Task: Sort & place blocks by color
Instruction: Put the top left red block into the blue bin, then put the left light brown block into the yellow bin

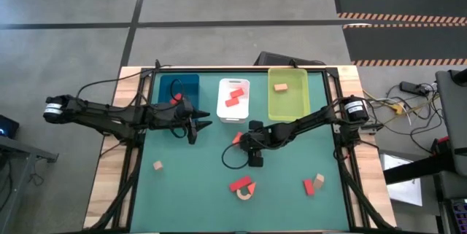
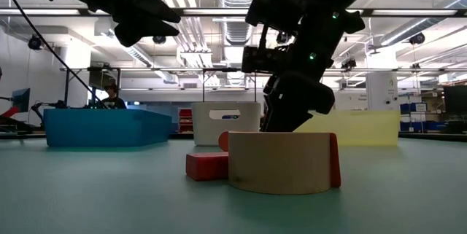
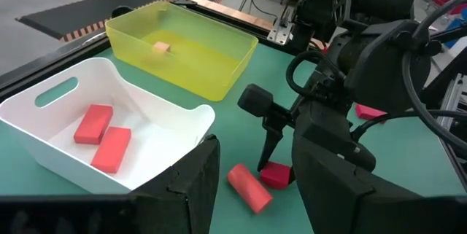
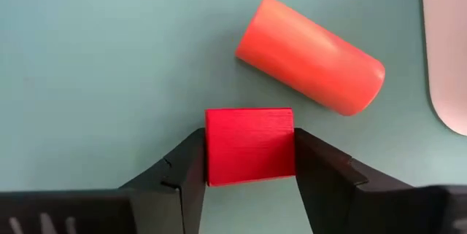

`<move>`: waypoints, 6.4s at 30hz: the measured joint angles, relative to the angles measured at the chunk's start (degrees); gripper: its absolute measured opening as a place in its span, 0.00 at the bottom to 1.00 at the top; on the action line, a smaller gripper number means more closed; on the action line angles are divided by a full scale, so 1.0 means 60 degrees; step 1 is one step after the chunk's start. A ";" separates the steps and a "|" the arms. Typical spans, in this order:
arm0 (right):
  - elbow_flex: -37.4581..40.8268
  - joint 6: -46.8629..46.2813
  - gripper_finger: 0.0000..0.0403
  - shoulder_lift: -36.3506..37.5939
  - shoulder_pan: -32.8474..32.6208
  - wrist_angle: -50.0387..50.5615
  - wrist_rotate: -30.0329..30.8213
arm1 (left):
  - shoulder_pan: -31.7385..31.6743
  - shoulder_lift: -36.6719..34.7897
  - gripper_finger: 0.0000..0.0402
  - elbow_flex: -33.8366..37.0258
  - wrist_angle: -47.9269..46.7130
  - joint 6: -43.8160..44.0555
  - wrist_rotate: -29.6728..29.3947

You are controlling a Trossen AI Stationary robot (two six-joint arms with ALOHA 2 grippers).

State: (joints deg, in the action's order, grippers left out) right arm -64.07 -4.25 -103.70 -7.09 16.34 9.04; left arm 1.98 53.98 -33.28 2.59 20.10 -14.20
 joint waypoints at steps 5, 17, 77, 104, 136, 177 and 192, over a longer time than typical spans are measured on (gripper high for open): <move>0.0000 0.0004 0.40 0.0033 0.0000 0.0018 -0.0018 | 0.0000 0.0000 0.39 0.0000 -0.0001 -0.0002 -0.0002; 0.0004 -0.0159 0.41 0.0948 0.0204 -0.0067 -0.0999 | 0.0314 0.0004 0.39 0.0007 0.0628 -0.1199 0.0045; 0.0004 -0.3187 0.41 0.1330 0.0940 -0.4214 -0.5209 | 0.2641 0.4589 0.60 0.0007 0.5201 -0.6943 -0.0004; 0.0004 -0.2539 0.60 0.1330 0.1049 -0.4224 -0.5332 | 0.2608 0.4586 0.18 0.0007 0.5158 -0.6634 0.0080; 0.0004 -0.0220 0.61 0.3687 0.1421 0.2677 -0.2021 | 0.2022 0.1870 0.18 -0.1901 -0.3863 -0.0860 -0.1721; 0.0393 0.1468 0.57 0.3701 0.1421 0.1933 -0.1989 | -0.7899 0.6337 0.20 -0.3894 -0.7131 -0.5444 0.0532; 0.0393 0.0888 0.57 0.3701 0.1421 0.1880 -0.1996 | -0.7901 0.6331 0.28 -0.3894 -0.7006 -0.5446 0.0477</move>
State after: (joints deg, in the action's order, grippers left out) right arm -61.71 1.08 -81.49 1.43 27.62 -2.94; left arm -45.43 91.96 -56.64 -39.44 -12.58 -11.33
